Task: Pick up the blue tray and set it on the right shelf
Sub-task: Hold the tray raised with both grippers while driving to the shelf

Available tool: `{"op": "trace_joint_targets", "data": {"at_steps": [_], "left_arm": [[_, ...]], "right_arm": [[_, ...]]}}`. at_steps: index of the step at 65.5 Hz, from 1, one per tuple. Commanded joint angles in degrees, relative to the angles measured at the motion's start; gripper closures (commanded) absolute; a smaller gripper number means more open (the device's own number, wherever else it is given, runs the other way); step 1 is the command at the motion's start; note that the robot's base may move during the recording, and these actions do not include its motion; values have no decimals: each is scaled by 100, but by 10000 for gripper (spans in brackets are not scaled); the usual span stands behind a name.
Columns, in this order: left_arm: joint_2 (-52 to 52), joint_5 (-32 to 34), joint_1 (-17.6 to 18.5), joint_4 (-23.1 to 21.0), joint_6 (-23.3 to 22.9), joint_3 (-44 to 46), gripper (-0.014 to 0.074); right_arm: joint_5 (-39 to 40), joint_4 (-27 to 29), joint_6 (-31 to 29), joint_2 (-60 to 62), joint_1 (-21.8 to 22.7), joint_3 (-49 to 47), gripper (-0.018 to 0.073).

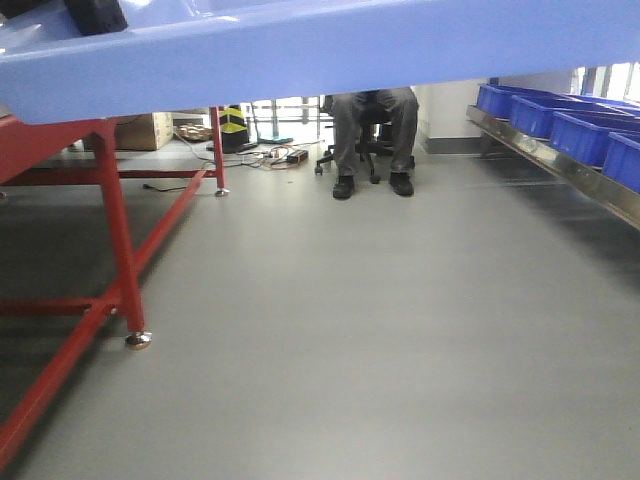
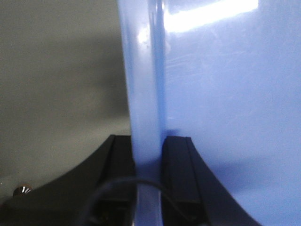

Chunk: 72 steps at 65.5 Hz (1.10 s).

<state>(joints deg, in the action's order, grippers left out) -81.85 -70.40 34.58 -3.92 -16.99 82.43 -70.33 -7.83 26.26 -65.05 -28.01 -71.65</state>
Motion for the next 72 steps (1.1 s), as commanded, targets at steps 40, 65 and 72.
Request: {"op": "trace_joint_targets", "data": {"at_steps": [40, 65, 72], "left_arm": [[190, -593, 82, -427, 211, 123, 643], [190, -593, 82, -565, 211, 123, 643], [190, -593, 82, -577, 211, 123, 643]], "right_arm": [[425, -135, -147, 132, -7, -183, 503], [426, -135, -147, 132, -7, -183, 503], [426, -135, -147, 132, -7, -183, 503]]}}
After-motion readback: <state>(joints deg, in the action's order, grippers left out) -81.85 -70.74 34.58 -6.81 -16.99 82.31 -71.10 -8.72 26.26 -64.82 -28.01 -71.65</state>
